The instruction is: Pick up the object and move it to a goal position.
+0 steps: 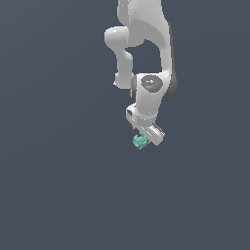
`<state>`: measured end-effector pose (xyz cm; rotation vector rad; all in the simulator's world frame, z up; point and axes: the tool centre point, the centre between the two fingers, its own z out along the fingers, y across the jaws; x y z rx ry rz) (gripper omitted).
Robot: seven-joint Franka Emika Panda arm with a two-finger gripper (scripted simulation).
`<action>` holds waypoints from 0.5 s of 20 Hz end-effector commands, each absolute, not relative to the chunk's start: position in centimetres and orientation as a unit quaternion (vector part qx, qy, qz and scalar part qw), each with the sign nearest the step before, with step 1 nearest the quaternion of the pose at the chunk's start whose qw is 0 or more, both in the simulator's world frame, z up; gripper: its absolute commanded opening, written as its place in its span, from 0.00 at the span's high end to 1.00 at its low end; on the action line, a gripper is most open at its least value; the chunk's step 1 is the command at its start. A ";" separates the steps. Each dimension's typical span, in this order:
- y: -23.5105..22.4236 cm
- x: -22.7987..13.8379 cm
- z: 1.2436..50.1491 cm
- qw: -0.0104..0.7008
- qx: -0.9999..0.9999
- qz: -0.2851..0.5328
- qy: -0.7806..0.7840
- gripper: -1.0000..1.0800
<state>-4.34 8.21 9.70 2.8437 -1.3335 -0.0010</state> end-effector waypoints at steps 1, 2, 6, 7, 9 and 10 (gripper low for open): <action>8.5 -4.5 9.6 0.000 0.902 0.000 -0.433 0.04; 8.5 -4.5 9.5 0.000 0.901 0.000 -0.434 0.04; 8.6 -4.5 9.5 0.000 0.901 0.000 -0.435 0.04; 8.6 -4.5 9.5 0.000 0.901 0.000 -0.435 0.04; 8.6 -4.5 9.2 0.000 0.901 0.000 -0.435 0.04; 8.6 -4.5 9.0 0.000 0.900 0.000 -0.435 0.04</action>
